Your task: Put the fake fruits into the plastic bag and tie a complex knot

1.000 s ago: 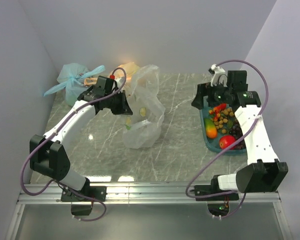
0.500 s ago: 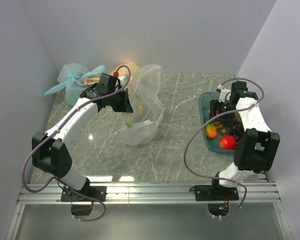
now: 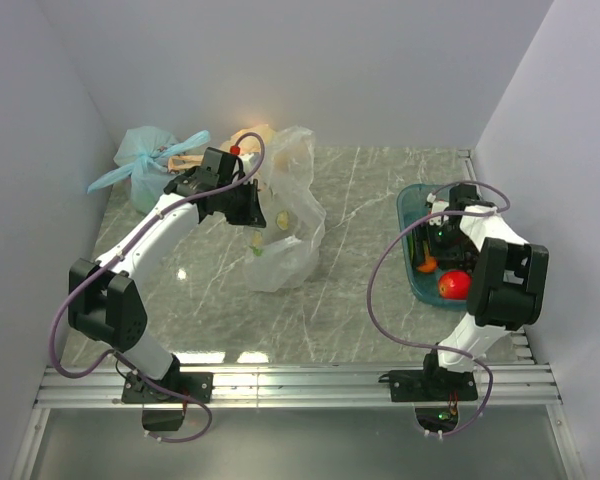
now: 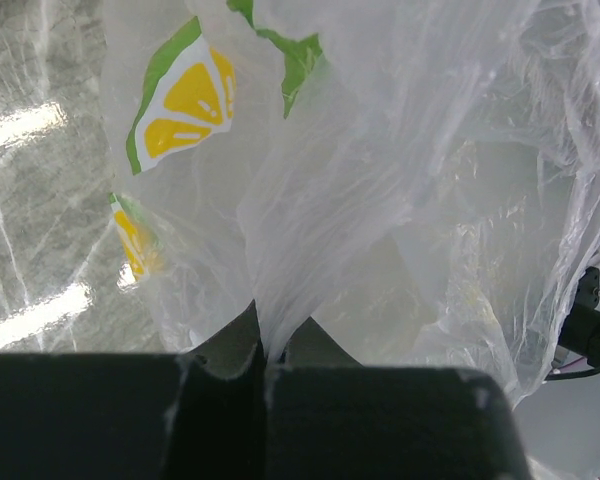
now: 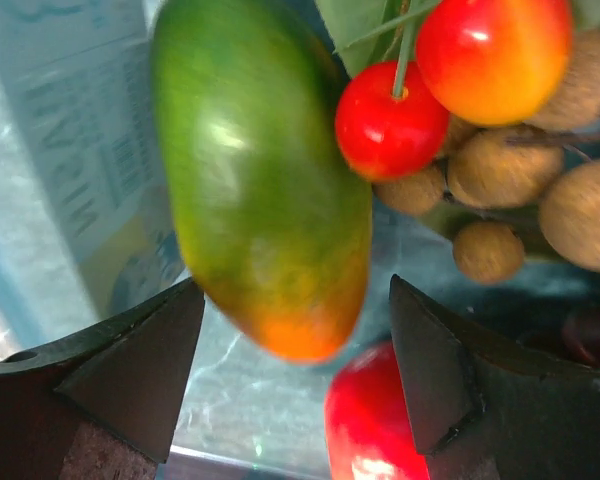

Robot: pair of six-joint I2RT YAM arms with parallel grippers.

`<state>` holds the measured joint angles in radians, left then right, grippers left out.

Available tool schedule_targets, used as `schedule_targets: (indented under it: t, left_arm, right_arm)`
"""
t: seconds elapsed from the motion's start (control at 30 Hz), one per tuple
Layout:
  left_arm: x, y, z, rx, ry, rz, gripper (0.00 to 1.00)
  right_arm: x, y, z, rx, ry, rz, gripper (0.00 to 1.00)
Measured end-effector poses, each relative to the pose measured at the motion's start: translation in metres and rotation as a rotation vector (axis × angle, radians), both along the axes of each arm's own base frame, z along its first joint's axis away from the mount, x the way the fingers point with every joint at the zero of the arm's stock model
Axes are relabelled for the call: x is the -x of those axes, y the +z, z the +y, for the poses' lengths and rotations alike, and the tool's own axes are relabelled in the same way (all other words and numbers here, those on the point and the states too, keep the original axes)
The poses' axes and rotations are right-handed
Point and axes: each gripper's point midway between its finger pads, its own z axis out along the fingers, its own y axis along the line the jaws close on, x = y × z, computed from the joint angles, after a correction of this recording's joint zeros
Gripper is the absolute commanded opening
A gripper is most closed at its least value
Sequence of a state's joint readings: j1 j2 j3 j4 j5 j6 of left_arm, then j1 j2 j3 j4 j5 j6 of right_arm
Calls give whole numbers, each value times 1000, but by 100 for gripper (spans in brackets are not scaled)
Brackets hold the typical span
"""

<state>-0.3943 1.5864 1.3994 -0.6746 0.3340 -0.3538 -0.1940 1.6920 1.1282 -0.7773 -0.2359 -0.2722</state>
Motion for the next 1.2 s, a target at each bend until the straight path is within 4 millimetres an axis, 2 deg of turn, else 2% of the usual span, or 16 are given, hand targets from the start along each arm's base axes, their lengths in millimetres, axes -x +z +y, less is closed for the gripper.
schedule_targets:
  t: [0.17, 0.33, 0.37, 0.43, 0.47, 0.57, 0.6, 0.7, 0.8, 0.87, 0.97, 1.03, 1.07, 1.13, 1.2]
  left_arm:
    - [0, 0, -1, -1, -3, 0, 1]
    - [0, -1, -1, -2, -3, 1, 1]
    - [0, -1, -1, -2, -3, 1, 1]
    - [0, -1, -1, -2, -4, 2, 1]
    - [0, -1, -1, -2, -4, 2, 1]
    - [0, -1, -1, -2, -4, 2, 0]
    - [0, -1, -1, -2, -5, 1, 1]
    - [0, 0, -1, -3, -12, -2, 1]
    - [1, 2, -2, 2, -25, -9, 1]
    - [2, 3, -4, 7, -35, -9, 1]
    - [4, 4, -7, 20, -57, -7, 1]
    - [7, 5, -9, 31, -78, -7, 0]
    - [8, 6, -11, 38, -90, -6, 1]
    - [11, 7, -14, 55, -110, 0, 0]
    - [13, 10, -18, 74, -127, 3, 1]
  right_arm:
    - [3, -11, 3, -5, -14, 2, 80]
    - [-5, -12, 3, -4, -21, -26, 72]
    - [-5, -12, 4, -6, -19, -29, 63]
    - [-5, -9, 5, -14, -11, -38, 53]
    - [-5, -6, 6, -18, -9, -44, 44]
    - [-2, 12, 9, -26, 2, -72, 30]
    - [-2, 21, 10, -27, 6, -88, 26]
    - [-5, 60, 14, -43, 27, -170, 25]
    - [-15, 122, 29, -98, 67, -345, 25]
    - [-23, 174, 47, -138, 107, -493, 25]
    - [-32, 241, 98, -242, 212, -688, 28]
    - [-32, 266, 135, -330, 279, -764, 28]
    - [-30, 272, 149, -367, 304, -776, 28]
    - [-30, 279, 180, -441, 357, -787, 28]
    - [-32, 278, 211, -499, 411, -778, 28]
